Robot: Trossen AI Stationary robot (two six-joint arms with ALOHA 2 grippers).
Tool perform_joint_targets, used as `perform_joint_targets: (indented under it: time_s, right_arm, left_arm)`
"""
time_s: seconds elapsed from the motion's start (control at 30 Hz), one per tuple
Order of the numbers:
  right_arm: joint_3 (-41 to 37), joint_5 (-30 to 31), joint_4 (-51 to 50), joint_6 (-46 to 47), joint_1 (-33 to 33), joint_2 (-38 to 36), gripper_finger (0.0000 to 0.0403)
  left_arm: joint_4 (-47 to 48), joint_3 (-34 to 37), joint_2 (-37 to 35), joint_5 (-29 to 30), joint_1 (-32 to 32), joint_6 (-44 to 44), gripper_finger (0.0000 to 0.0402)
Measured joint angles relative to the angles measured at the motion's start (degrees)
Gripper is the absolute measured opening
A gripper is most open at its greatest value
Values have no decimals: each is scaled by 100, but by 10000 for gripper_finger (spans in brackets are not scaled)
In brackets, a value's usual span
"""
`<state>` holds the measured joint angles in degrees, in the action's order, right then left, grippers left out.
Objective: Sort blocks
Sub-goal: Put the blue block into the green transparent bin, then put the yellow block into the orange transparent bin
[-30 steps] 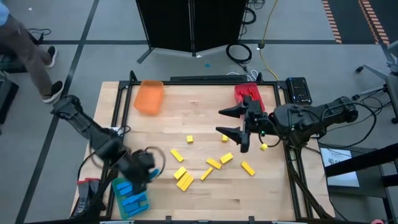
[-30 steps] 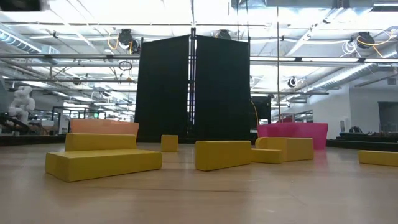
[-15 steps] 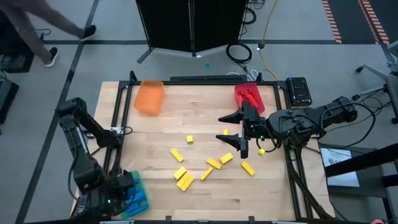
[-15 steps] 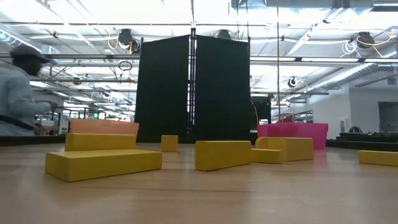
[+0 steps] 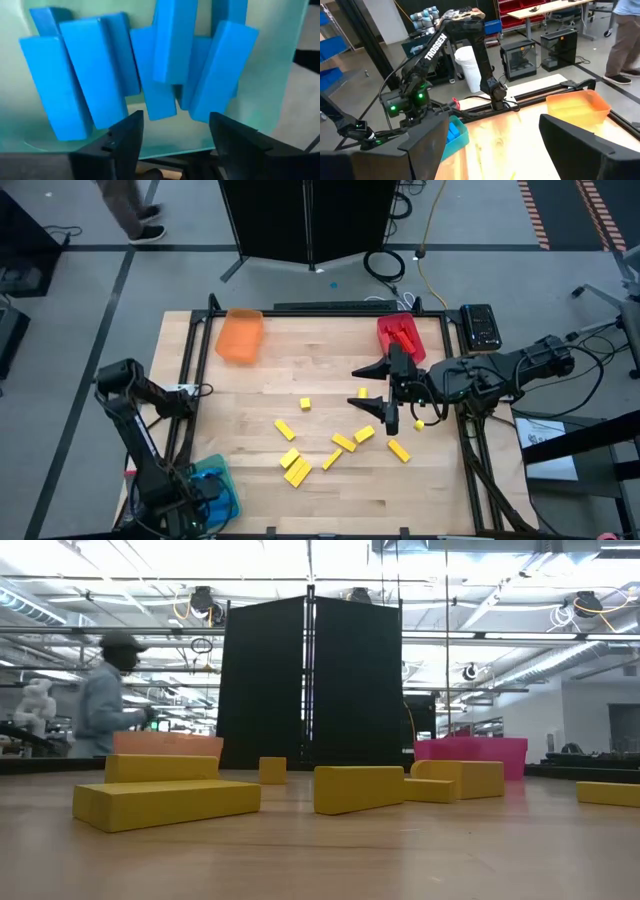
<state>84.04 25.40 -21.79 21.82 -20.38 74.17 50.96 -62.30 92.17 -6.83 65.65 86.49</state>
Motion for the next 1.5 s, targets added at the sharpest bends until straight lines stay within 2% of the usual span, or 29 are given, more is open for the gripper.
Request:
perform_joint_targets:
  time_s: [0.13, 0.3, 0.47, 0.53, 0.6, 0.73, 0.9, 1.03, 1.23, 1.37, 1.5]
  right_arm:
    - [-1, 70, 5, -9, 25, 0, 306]
    - [-1, 154, -41, -134, 43, 0, 306]
    - [3, 90, -949, 418, 245, 390, 306]
    - [-9, -243, -1188, 594, 455, 774, 306]
    - [-10, -838, -1040, 542, 687, 1196, 306]
    - [-3, -1915, -706, -90, 1011, 2020, 306]
    - [-10, -2201, -668, -432, 1354, 2732, 306]
    - [148, -2360, -599, -868, 1524, 3273, 306]
    - [1509, -2343, -1188, -1883, 1764, 4441, 306]
    - [2630, -2119, -2433, -2312, 1961, 5278, 306]
    - [3581, -2243, -3524, -2748, 2106, 5867, 306]
  left_arm:
    - [-20, 0, -91, -73, -73, -25, 252]
    - [75, 0, -625, -65, -416, -21, 252]
    - [65, 0, -1389, 291, -885, 5, 253]
    - [64, 0, -1712, 637, -1032, 7, 253]
    - [62, 0, -2038, 1003, -1144, 7, 253]
    - [52, 0, -2609, 1645, -1239, 20, 253]
    - [63, 0, -3056, 2314, -1236, -34, 253]
    - [188, 0, -3204, 2613, -1233, -186, 253]
    - [671, 0, -3209, 2694, -1233, -164, 253]
    - [855, 0, -3209, 2692, -1233, -146, 253]
    - [994, 0, -3209, 2692, -1233, -146, 253]
